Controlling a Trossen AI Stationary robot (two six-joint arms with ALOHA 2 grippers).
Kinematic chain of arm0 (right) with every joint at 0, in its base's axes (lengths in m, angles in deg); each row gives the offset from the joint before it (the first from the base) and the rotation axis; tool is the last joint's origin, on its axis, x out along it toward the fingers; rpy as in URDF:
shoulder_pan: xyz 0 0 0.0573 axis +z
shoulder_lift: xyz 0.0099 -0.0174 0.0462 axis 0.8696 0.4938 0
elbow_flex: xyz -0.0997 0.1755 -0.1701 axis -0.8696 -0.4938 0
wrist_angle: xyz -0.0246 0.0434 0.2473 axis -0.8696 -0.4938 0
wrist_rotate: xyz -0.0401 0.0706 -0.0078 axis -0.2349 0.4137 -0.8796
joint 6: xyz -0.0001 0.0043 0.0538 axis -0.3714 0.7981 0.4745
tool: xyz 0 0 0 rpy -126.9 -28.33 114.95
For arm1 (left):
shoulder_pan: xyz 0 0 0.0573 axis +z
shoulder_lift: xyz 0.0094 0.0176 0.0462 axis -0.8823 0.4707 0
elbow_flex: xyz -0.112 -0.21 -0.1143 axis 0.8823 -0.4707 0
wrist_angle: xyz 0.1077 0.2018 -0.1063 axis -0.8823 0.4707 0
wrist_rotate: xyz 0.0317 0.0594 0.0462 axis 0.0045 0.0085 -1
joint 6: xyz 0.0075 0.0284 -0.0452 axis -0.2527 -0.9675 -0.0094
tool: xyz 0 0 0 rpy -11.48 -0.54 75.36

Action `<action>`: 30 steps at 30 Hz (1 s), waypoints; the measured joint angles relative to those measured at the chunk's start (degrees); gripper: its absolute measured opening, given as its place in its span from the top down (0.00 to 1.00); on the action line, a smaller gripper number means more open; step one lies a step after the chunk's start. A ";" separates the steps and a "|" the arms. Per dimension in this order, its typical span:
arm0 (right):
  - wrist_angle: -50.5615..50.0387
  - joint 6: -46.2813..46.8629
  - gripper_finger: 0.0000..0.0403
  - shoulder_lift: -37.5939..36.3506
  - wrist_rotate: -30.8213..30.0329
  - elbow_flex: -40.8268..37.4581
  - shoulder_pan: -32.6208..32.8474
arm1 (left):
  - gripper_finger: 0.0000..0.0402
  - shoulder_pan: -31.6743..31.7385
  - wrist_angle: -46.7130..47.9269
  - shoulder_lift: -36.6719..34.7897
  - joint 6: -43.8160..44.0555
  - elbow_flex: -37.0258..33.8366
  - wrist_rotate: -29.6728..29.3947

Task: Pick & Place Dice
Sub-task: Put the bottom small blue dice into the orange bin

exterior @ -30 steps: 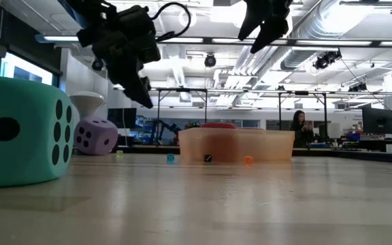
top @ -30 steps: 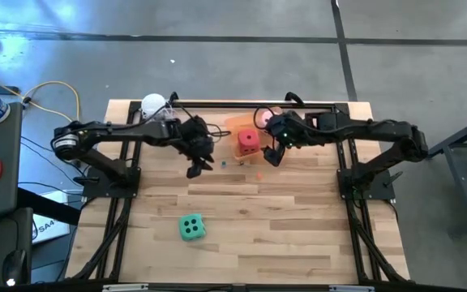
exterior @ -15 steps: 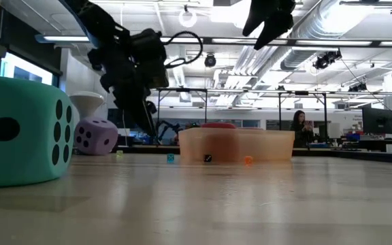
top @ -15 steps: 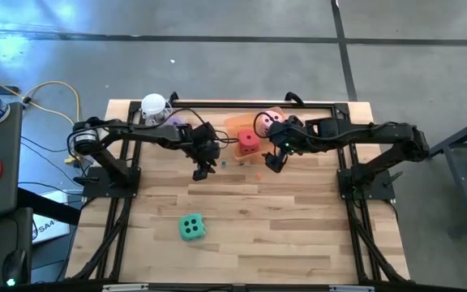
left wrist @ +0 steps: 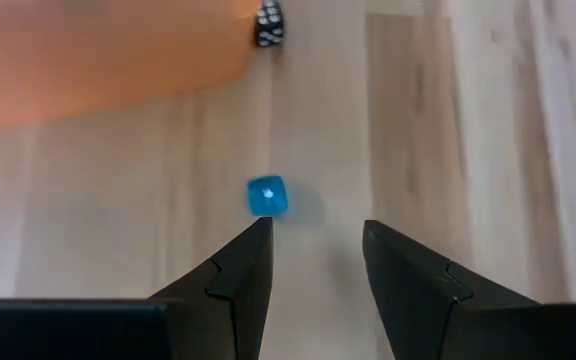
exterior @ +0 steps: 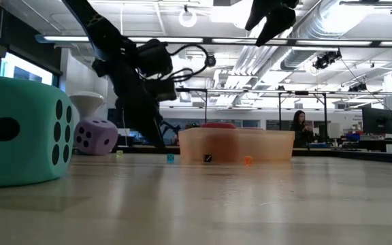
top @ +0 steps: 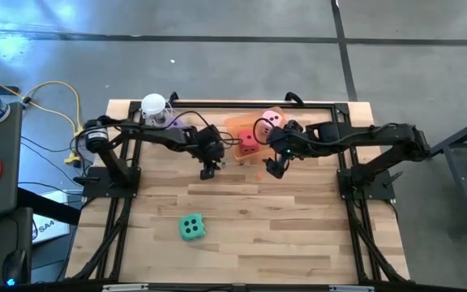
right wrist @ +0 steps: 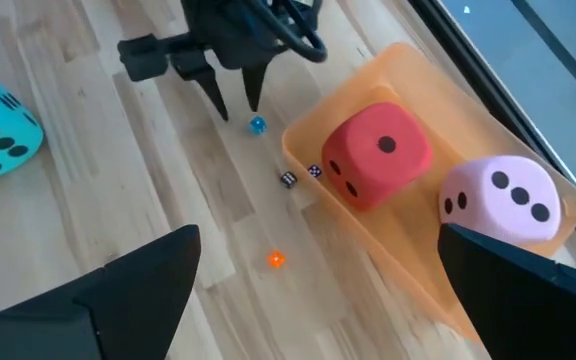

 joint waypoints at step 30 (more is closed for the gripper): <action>-0.79 -0.28 0.01 0.00 0.00 0.02 -0.07 | 0.62 -2.11 -6.31 6.96 3.75 0.13 -3.78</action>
